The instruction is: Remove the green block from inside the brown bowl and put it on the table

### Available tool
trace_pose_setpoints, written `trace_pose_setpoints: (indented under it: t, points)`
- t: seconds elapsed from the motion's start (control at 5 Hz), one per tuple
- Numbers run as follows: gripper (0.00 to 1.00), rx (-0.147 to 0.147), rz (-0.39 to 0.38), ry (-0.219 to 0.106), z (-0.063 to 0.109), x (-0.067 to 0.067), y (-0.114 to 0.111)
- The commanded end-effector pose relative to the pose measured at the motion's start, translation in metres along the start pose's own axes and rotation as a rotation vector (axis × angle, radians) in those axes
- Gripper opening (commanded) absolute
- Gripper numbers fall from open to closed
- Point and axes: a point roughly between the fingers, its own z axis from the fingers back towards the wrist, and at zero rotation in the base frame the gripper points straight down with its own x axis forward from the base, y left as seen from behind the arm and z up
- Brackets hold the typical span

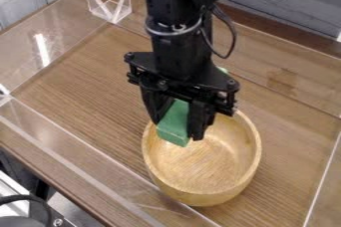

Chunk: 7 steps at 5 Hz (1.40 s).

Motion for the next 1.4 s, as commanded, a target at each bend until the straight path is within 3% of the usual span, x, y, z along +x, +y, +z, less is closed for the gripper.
trace_pose_setpoints:
  t: [0.0, 0.4, 0.6, 0.8, 1.0, 1.2]
  points:
    - [0.00, -0.011, -0.005, -0.041, 0.009, 0.004, 0.002]
    - [0.00, -0.014, -0.006, -0.055, 0.017, 0.004, 0.017]
    - [0.00, -0.011, -0.006, -0.068, 0.030, 0.010, 0.048]
    - [0.00, -0.003, 0.007, -0.098, 0.048, 0.026, 0.079]
    - [0.00, 0.006, 0.018, -0.114, 0.054, 0.038, 0.115]
    - [0.00, 0.018, 0.012, -0.120, 0.046, 0.048, 0.127]
